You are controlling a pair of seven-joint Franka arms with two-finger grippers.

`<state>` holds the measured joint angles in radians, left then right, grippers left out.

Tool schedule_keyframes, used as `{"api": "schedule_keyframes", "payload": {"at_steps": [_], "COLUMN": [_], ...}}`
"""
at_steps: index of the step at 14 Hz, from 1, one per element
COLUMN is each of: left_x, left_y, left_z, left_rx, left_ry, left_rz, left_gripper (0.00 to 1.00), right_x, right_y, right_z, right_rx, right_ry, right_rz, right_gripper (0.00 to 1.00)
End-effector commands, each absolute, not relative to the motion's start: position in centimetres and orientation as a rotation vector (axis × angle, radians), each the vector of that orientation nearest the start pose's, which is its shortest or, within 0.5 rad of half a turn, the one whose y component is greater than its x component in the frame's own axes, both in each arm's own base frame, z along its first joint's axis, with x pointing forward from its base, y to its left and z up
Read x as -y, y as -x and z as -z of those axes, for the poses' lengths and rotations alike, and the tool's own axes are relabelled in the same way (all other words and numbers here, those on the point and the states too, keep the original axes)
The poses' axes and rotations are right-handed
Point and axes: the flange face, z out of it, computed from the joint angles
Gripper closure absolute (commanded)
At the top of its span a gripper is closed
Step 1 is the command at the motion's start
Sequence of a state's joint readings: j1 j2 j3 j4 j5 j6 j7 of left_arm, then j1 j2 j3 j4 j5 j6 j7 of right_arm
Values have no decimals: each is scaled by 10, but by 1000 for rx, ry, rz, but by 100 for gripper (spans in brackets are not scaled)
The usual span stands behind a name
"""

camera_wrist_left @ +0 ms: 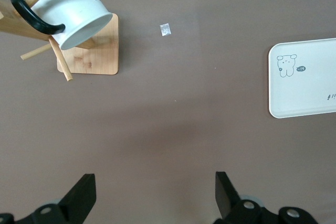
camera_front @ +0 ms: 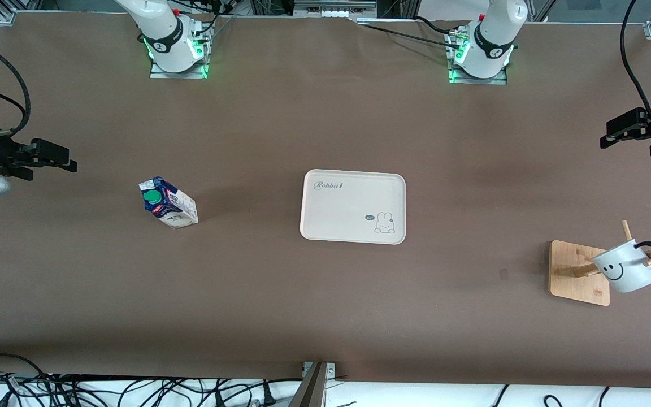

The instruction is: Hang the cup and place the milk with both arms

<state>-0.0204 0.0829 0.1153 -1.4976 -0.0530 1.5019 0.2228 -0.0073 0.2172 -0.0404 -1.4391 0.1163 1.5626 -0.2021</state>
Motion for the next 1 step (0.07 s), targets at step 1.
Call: {"api": "schedule_keyframes", "payload": {"at_steps": [1], "left_x": [-49], "left_y": [-566], "left_z": [-611], "left_rx": [-205], "left_ry": [3140], "left_rz": [-127], "left_gripper": [0], "right_x": [17], "right_y": [-615], "right_z": [-564], "right_rx": [242], "right_ry": [2989], "right_rz": [-103], "right_gripper": [0]}}
